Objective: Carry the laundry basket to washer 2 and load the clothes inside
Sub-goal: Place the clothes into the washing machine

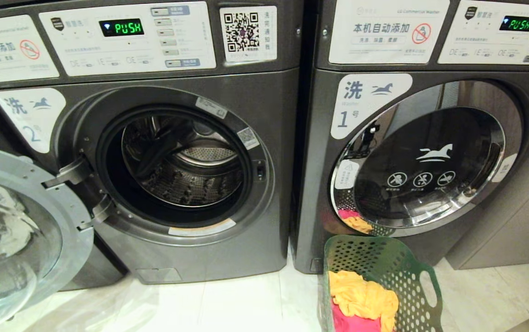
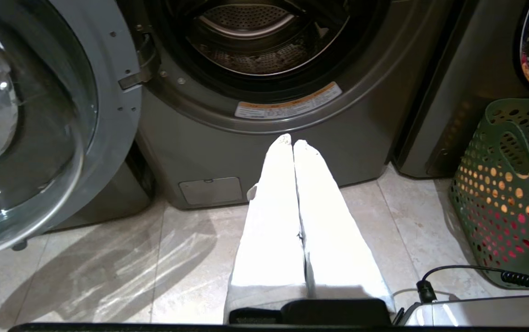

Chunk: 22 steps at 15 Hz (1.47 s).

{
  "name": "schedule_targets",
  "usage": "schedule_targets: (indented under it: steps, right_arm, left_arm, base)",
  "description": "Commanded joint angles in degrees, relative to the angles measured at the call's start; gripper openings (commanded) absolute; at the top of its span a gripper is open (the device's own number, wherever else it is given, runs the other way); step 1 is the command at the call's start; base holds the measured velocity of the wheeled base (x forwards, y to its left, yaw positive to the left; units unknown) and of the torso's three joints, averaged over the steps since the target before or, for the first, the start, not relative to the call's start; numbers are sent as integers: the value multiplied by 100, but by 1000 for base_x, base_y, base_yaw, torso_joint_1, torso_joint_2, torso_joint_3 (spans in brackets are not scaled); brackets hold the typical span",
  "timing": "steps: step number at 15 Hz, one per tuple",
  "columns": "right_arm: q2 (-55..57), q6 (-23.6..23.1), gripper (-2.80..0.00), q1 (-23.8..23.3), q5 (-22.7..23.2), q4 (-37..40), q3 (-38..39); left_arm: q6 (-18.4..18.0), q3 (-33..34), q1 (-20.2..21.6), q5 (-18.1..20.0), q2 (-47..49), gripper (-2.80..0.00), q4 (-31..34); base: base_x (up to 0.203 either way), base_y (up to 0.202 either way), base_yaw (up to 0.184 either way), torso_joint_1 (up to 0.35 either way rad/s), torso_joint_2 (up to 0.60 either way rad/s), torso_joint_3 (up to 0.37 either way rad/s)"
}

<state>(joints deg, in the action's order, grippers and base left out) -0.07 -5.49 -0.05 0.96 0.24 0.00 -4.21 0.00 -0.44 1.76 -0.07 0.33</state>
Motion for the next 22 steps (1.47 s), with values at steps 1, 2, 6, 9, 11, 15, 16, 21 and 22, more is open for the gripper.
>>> schedule_targets:
  steps: [1,2,6,9,11,15,16,21,22]
  right_arm:
    - [7,-5,-280,5,0,2,0]
    - [7,-5,-280,-3,9,2,0]
    - [7,-5,-280,5,9,2,0]
    - [7,-5,-280,-2,9,2,0]
    - [7,-5,-280,5,9,2,0]
    - [7,-5,-280,5,9,2,0]
    - [7,0,-280,2,9,2,0]
    - [7,4,-280,-4,9,-4,0]
    - [7,4,-280,-4,9,0,0]
  left_arm:
    - [-1,0,0,0,7,-280,2]
    - [-1,0,0,0,7,-280,2]
    - [-1,0,0,0,7,-280,2]
    - [-1,0,0,0,7,-280,2]
    - [-1,0,0,0,7,-280,2]
    - [-1,0,0,0,7,-280,2]
    - [-1,0,0,0,7,-280,2]
    - [-10,0,0,-17,7,-280,20]
    - [-10,0,0,-17,7,-280,20]
  base:
    - [0,196,-1,2,-3,0]
    - [0,196,-5,7,-1,3]
    - [0,195,-2,3,4,4]
    - [0,197,-2,-1,5,2]
    - [0,194,0,1,5,3]
    - [0,193,-3,1,1,3]
    - [0,194,0,1,2,-2]
    - [0,152,-2,-1,1,2]
    - [0,0,0,0,0,0]
